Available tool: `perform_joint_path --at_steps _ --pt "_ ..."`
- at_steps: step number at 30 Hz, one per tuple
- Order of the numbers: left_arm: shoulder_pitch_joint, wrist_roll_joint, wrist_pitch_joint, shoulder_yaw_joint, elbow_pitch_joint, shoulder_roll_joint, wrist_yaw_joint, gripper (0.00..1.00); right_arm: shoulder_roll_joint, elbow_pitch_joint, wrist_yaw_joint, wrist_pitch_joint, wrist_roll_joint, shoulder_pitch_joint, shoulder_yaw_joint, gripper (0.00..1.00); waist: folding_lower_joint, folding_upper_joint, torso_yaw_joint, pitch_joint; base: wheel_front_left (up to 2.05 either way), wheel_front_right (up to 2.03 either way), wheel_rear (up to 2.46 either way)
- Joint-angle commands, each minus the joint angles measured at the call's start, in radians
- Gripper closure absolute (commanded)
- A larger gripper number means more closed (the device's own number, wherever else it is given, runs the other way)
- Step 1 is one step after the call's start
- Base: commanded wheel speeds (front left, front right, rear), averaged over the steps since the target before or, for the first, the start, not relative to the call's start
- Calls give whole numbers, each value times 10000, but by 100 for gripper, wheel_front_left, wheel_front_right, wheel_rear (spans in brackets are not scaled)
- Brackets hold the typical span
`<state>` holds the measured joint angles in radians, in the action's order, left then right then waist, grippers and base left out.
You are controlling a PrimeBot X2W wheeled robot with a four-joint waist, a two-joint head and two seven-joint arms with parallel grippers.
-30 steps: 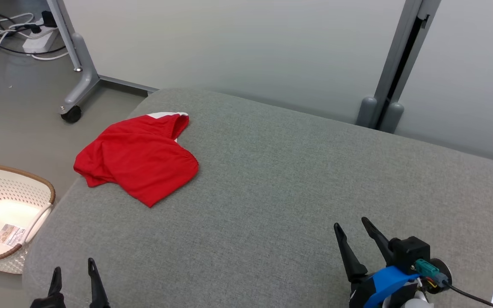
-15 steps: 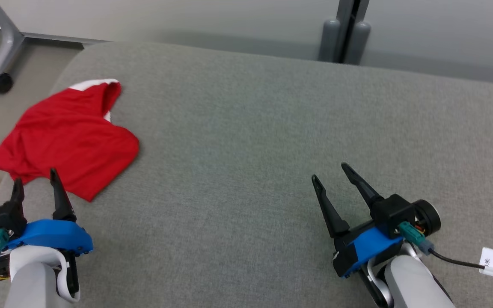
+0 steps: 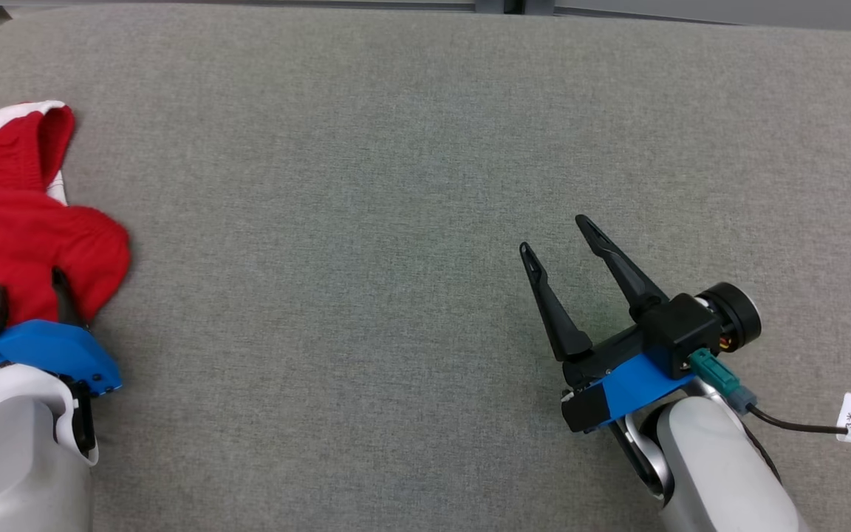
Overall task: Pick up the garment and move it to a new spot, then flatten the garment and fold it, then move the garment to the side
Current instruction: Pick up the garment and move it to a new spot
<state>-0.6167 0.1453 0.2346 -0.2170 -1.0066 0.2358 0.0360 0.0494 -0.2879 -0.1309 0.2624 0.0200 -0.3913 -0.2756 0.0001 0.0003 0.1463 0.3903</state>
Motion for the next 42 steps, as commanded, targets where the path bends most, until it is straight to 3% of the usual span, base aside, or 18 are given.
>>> perform_joint_path --at_steps 1,2,7,12,20,25,26,34,42 --pt "-255 64 -73 -27 -254 79 76 56 26 74 4 31 59 -119 29 0 -1 -3 -48 14 0 0 0" --pt "-340 94 -36 -23 -413 96 83 100 26 94 4 31 72 -102 67 0 -1 -3 -63 22 0 0 0" --pt "-566 246 131 -37 -1004 143 235 100 24 86 4 31 110 -44 228 0 -1 -3 -125 -76 0 0 0" --pt "-886 245 297 67 -625 301 455 100 27 47 4 31 287 70 500 0 -1 -3 -208 -416 0 0 0" --pt "-995 43 311 522 1749 100 776 100 27 4 4 31 623 482 886 0 -1 -3 -664 -1205 0 0 0" --pt "-553 -118 312 1176 3009 -477 885 100 26 -2 4 31 852 785 1091 0 -1 -3 -1095 -1694 0 0 0" --pt "-427 -127 314 1259 3155 -589 881 0 24 -5 4 31 924 851 1118 0 -1 -3 -1182 -1783 0 0 0" --pt "1383 -584 315 1671 4026 -1184 484 0 22 -178 4 31 1330 1364 1179 0 -1 -3 -1929 -2391 0 0 0" --pt "3779 -484 316 1530 4772 -1622 46 0 21 -704 4 31 1237 1910 1528 0 -1 -3 -2061 -2914 0 0 0"
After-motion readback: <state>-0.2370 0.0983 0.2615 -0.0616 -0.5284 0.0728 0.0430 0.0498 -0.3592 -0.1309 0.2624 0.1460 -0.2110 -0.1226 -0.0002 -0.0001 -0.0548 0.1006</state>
